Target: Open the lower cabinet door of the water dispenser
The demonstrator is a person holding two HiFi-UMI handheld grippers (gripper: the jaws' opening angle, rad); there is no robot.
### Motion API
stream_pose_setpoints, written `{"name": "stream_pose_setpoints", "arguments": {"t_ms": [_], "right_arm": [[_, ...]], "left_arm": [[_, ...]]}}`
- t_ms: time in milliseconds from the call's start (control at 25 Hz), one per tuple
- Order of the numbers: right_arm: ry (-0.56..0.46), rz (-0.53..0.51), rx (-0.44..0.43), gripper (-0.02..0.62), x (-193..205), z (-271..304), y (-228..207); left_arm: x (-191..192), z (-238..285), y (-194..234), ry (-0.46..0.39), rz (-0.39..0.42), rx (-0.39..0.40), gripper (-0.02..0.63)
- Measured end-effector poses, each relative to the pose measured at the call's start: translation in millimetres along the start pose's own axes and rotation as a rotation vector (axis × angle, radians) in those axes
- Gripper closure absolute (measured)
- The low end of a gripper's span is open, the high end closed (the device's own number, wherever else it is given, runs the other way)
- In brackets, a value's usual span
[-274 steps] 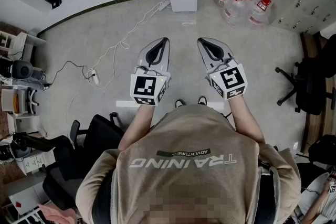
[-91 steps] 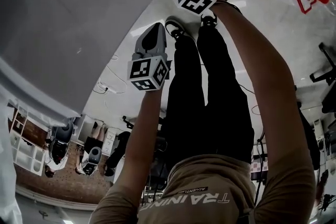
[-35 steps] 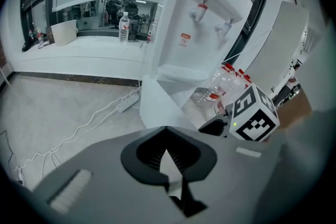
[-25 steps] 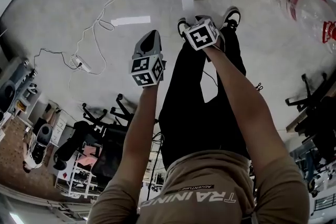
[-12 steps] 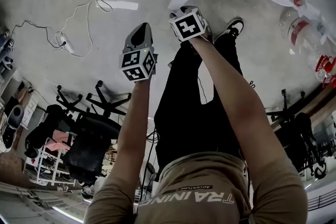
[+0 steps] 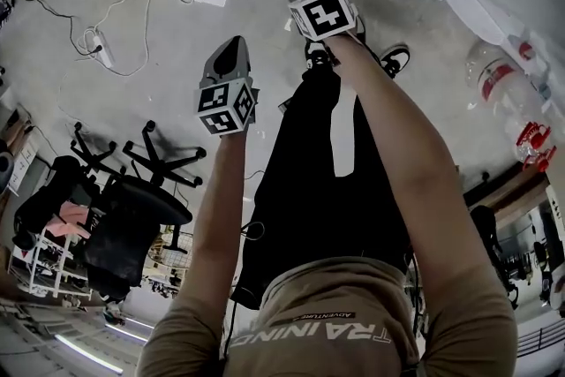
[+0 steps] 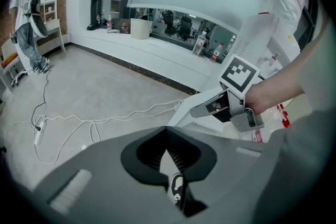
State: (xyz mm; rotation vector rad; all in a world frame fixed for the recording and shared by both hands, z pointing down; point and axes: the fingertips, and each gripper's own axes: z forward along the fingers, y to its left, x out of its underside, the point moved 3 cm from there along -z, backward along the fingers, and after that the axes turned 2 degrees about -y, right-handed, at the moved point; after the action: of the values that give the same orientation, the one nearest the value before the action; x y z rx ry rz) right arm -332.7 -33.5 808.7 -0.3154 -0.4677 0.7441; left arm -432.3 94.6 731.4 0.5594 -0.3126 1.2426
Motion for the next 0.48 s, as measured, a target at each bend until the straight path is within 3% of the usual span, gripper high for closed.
{"name": "stream_pose_setpoints", "arguments": {"t_ms": [200, 320, 480], "right_arm": [[-0.044, -0.067, 0.042, 0.447, -13, 8, -4], [-0.101, -0.138, 0.067, 0.489, -18, 0, -10], [-0.13, -0.079, 0.055, 0.536, -2, -23, -14]], "left_arm": [[13, 0, 9, 0.012, -0.005, 0.005, 0.598], [13, -1, 4, 0.01, -0.005, 0.021, 0.598], [8, -4, -6, 0.001, 0.015, 0.047, 0.598]]}}
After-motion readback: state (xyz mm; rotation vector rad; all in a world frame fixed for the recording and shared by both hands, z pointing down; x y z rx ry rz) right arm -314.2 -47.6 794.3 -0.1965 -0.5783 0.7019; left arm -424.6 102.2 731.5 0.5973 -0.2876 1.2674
